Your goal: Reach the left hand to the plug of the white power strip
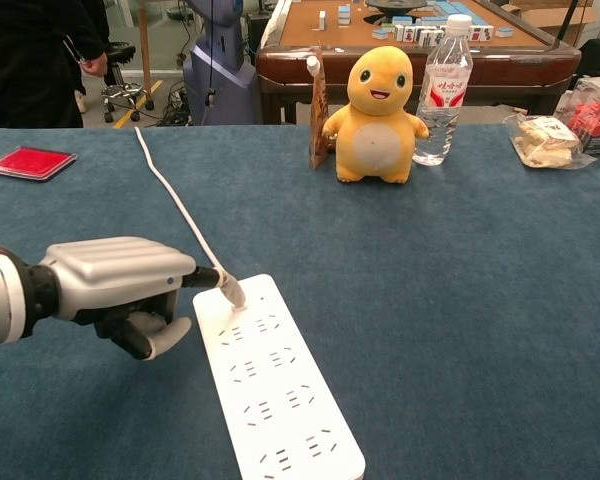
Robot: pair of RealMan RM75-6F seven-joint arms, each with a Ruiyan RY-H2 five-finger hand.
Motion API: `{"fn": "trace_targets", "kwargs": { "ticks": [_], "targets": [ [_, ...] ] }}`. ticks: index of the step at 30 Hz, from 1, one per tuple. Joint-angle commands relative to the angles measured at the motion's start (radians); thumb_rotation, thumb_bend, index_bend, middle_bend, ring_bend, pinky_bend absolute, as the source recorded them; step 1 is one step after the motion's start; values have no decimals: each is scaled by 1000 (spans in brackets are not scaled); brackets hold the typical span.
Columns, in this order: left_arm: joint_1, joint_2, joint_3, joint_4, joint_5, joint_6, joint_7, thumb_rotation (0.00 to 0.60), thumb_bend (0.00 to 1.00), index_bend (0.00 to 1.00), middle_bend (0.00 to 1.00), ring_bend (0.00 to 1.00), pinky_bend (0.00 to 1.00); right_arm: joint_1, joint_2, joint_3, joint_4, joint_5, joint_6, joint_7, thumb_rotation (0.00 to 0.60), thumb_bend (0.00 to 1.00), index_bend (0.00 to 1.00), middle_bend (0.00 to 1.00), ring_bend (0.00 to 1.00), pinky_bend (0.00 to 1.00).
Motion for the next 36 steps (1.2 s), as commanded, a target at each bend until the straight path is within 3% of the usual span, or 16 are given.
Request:
{"fn": "trace_targets", "kwargs": {
  "ticks": [1,27,36],
  "targets": [
    [-6,-1,4,-2,-11,2,10,600,641,200,1000,1000,1000,0,-1,0,1,1,-1,1,600,110,320,320,276,467],
    [-44,-13,46,-24,-88,53,120,600,641,228,1000,1000,1000,4,-5,-3,6,-1,-5,6,600,111,320,320,276,467],
    [44,102,36,-131,101,161,-81,600,625,184,1000,999,1000,-2,-2,-2,13,-1,4,25,600,110,320,320,276,467]
  ]
}}
